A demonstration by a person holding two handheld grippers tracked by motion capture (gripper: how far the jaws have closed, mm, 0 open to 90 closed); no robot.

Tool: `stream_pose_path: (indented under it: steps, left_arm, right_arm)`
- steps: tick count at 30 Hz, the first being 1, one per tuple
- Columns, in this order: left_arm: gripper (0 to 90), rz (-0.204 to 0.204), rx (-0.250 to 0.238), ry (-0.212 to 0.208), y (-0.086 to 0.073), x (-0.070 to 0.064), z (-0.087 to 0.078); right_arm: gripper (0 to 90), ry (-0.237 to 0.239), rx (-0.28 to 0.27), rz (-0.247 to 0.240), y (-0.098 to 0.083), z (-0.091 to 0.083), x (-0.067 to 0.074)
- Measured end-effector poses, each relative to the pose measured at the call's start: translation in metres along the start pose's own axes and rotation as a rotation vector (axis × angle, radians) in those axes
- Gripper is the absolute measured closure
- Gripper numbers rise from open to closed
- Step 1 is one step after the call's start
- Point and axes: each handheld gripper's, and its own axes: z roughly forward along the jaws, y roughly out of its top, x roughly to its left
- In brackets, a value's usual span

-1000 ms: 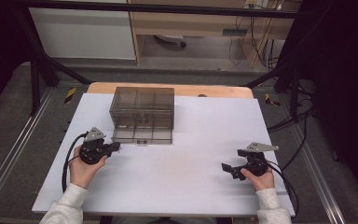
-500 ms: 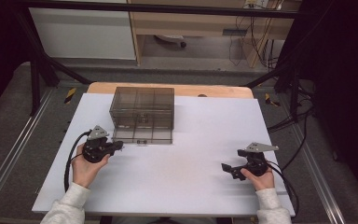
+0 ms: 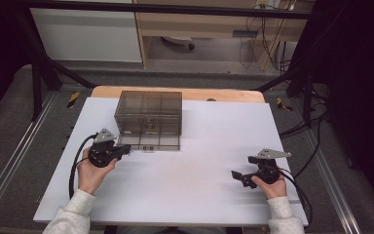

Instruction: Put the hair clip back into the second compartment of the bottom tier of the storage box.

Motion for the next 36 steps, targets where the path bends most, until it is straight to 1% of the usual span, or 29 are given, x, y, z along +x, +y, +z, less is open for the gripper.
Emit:
stream_pose_path:
  steps: [3,4,5,9,10,11,15,16,17,19,23,25,36]
  left_arm:
    - [88.2,-0.004,-0.003,-0.008,0.003,-0.001,0.002]
    - [88.2,0.001,-0.002,-0.004,0.004,-0.001,0.002]
    - [88.1,-0.004,-0.002,-0.008,0.005,-0.001,0.003]
    - [88.1,-0.004,-0.002,-0.008,0.008,-0.001,0.004]
    - [88.1,0.003,0.0,-0.004,0.009,-0.001,0.005]
    - [88.1,0.0,0.0,-0.009,0.01,-0.002,0.005]
    - [88.1,0.005,0.001,-0.005,0.013,-0.002,0.006]
    - [88.1,0.0,0.0,-0.009,0.014,-0.002,0.007]
    - [88.1,0.006,0.002,-0.005,0.015,-0.002,0.007]
    - [88.2,0.002,0.0,-0.01,0.017,-0.003,0.008]
    - [88.1,0.011,0.005,-0.002,0.021,-0.003,0.01]
    - [88.1,0.005,0.001,-0.008,0.022,-0.004,0.011]
    - [88.2,0.006,0.011,-0.003,0.029,-0.003,0.017]
  right_arm:
    - [0.5,-0.001,-0.001,-0.001,0.0,0.0,0.0]
    - [0.5,0.0,0.0,-0.001,0.0,0.0,0.0]
    - [0.5,0.0,0.0,-0.002,0.0,0.0,0.0]
    - [0.5,0.0,-0.002,0.0,0.0,0.0,0.0]
    - [0.5,0.0,-0.002,-0.001,0.0,0.0,0.0]
    - [0.5,0.0,-0.002,-0.002,0.0,0.0,0.0]
    - [0.5,0.0,-0.002,-0.001,0.0,0.0,0.0]
    - [0.5,0.0,-0.002,-0.001,0.0,0.0,0.0]
    - [0.5,0.0,-0.002,-0.001,0.0,0.0,0.0]
    - [0.5,0.0,-0.001,-0.001,0.0,0.0,0.0]
    - [0.5,0.0,-0.002,-0.001,0.0,0.0,0.0]
    - [0.5,0.0,-0.003,-0.001,0.0,0.0,0.0]
    - [0.5,0.001,-0.003,0.0,0.0,0.0,0.0]
